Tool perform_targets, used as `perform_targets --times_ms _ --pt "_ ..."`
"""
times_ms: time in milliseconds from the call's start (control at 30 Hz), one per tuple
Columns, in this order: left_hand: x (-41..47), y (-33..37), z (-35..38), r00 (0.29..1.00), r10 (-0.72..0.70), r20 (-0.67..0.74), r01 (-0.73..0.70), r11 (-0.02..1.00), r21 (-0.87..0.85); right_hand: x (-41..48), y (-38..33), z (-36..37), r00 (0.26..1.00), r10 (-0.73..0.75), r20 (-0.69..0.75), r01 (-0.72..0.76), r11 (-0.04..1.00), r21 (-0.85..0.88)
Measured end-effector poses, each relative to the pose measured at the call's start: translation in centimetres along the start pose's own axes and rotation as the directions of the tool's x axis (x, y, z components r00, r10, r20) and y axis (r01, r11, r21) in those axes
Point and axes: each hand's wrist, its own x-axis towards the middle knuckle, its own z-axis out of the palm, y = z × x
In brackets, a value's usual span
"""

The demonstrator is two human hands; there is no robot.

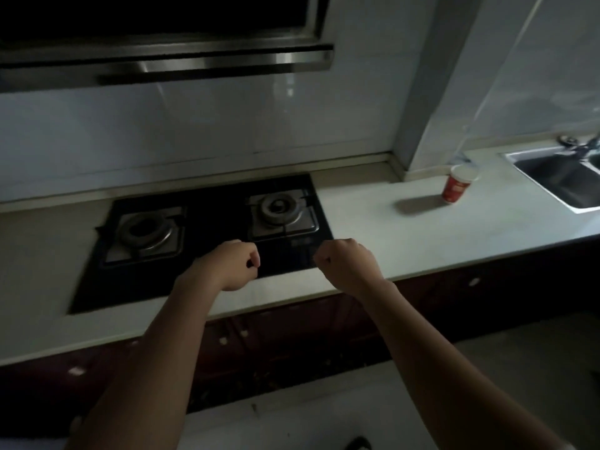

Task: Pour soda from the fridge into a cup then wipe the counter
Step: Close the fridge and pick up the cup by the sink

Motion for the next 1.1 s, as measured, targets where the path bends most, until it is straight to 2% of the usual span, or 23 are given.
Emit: perform_targets --times_ms 233,433,700,867,967,1100 --pt "10.6 16.5 1.8 0.975 0.204 0.082 -0.211 0.973 0.092 1.5 16.0 -4.3 0.995 0.094 0.033 -0.092 0.995 -0.043" --pt "18.1 23.9 3.1 0.947 0.275 0.167 -0.300 0.943 0.147 3.2 25.0 -6.5 0.966 0.251 -0.059 -0.252 0.968 0.000" --pt "29.7 32.9 4.6 0.874 0.379 0.303 -0.433 0.892 0.132 4.7 33.2 -9.6 0.872 0.482 -0.092 -0.486 0.873 -0.033" --pt "35.1 39.9 4.5 0.801 0.521 0.295 -0.578 0.801 0.156 6.2 38.0 -12.7 0.798 0.578 -0.171 -0.591 0.806 -0.036" --pt "37.3 42.5 5.5 0.790 0.513 0.336 -0.593 0.780 0.202 7.1 40.0 -12.3 0.796 0.585 -0.159 -0.592 0.806 0.003" --pt "39.7 45.5 7.8 0.795 0.424 0.433 -0.559 0.789 0.254 7.5 44.6 -11.4 0.797 0.593 -0.110 -0.591 0.805 0.056"
